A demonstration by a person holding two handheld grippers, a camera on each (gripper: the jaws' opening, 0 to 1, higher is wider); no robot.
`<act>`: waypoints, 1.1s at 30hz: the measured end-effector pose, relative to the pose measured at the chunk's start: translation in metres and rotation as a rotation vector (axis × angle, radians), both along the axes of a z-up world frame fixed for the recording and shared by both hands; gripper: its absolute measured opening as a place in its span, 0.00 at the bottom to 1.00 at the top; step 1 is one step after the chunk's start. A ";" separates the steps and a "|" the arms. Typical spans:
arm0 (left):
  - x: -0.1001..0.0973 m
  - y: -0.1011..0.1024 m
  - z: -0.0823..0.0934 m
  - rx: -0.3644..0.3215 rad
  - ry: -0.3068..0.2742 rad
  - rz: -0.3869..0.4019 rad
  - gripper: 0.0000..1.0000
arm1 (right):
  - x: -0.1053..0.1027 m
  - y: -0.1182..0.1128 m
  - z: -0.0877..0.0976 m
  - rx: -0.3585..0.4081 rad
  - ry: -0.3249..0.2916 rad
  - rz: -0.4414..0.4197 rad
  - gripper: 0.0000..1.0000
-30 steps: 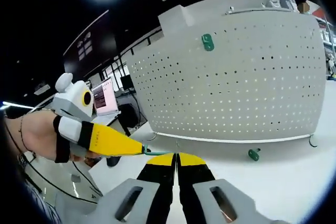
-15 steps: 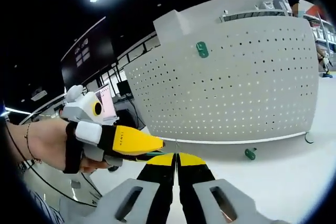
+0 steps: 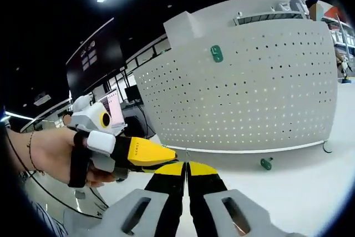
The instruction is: Insert the hook assembly into the mounting plate slot until the hook locks in place.
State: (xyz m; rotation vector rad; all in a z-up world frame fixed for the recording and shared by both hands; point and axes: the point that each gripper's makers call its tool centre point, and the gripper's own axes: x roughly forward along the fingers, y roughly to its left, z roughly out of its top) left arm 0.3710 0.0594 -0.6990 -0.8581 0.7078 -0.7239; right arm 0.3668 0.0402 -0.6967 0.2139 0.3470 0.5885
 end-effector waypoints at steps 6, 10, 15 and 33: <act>-0.004 -0.002 -0.001 -0.015 0.019 -0.005 0.10 | 0.000 0.000 0.001 -0.002 -0.008 0.004 0.00; -0.004 -0.002 -0.001 -0.022 0.023 -0.003 0.06 | -0.001 0.003 0.001 -0.007 -0.013 0.016 0.00; -0.003 -0.003 0.000 -0.047 0.038 0.001 0.04 | -0.002 0.004 0.003 -0.003 -0.021 0.019 0.00; -0.005 -0.002 0.005 -0.088 0.067 0.008 0.02 | -0.003 0.005 0.010 -0.005 -0.056 0.032 0.00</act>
